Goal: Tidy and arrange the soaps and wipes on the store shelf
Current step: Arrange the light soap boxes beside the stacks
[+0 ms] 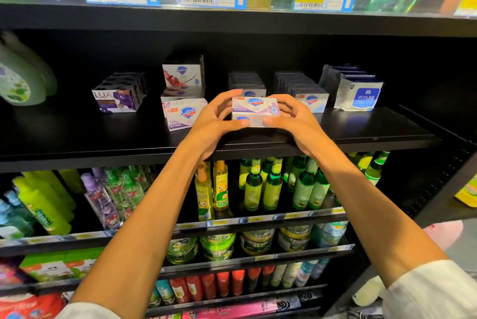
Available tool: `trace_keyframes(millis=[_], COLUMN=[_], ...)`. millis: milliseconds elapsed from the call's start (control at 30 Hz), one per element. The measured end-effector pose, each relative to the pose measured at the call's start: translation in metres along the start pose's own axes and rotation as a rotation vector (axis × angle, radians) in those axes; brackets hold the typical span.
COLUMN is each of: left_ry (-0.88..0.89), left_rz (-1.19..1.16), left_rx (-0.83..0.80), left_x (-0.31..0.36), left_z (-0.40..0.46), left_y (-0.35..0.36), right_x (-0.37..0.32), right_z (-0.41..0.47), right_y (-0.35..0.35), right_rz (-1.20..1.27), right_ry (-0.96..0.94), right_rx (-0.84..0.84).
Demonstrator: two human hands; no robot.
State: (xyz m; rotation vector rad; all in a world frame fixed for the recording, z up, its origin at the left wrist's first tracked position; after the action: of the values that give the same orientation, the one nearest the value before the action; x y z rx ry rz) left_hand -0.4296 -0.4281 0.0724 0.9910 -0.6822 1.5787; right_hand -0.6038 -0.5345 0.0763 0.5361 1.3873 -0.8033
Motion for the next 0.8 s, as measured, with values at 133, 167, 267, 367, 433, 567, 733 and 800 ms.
trace_keyframes(millis=[133, 167, 267, 367, 433, 567, 733, 800], left_ry=[-0.02, -0.029, -0.059, -0.078, -0.085, -0.079, 0.016, 0.062], left_rz=[0.006, 0.009, 0.018, 0.015, 0.0, 0.027, 0.066, 0.105], left_rx=[0.05, 0.061, 0.087, 0.105, 0.115, 0.084, 0.011, -0.007], left_x=[-0.001, -0.002, -0.005, -0.007, -0.007, -0.005, 0.002, 0.004], left_z=[0.0, 0.001, 0.002, 0.002, 0.002, 0.001, -0.001, -0.002], left_y=[-0.001, -0.001, -0.003, -0.003, -0.002, 0.003, 0.002, 0.001], right_x=[0.0, 0.0, -0.001, -0.004, -0.004, -0.003, 0.0, 0.0], right_z=[0.0, 0.001, 0.0, -0.003, -0.004, -0.003, -0.002, -0.002], right_y=[0.001, 0.001, -0.001, 0.0, 0.0, -0.001, -0.003, -0.001], right_rz=[0.021, 0.029, 0.011, -0.03, -0.044, -0.064, 0.052, 0.057], right_ry=[0.01, 0.009, -0.012, -0.027, -0.035, -0.055, -0.034, -0.029], right_rx=[-0.038, -0.048, -0.068, -0.104, -0.116, -0.063, -0.038, -0.044])
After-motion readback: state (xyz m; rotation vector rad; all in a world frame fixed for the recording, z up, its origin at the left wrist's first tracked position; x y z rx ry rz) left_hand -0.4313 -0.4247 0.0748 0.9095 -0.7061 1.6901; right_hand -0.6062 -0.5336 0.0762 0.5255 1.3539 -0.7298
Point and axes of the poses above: each hand's wrist, its own z-axis towards the middle knuckle, its own y-axis out of the palm, x = y × z, the point moved 6 cm from there along z, towards the middle knuckle, and after that the axes turned 13 degrees about y, right-handed, at the moved point
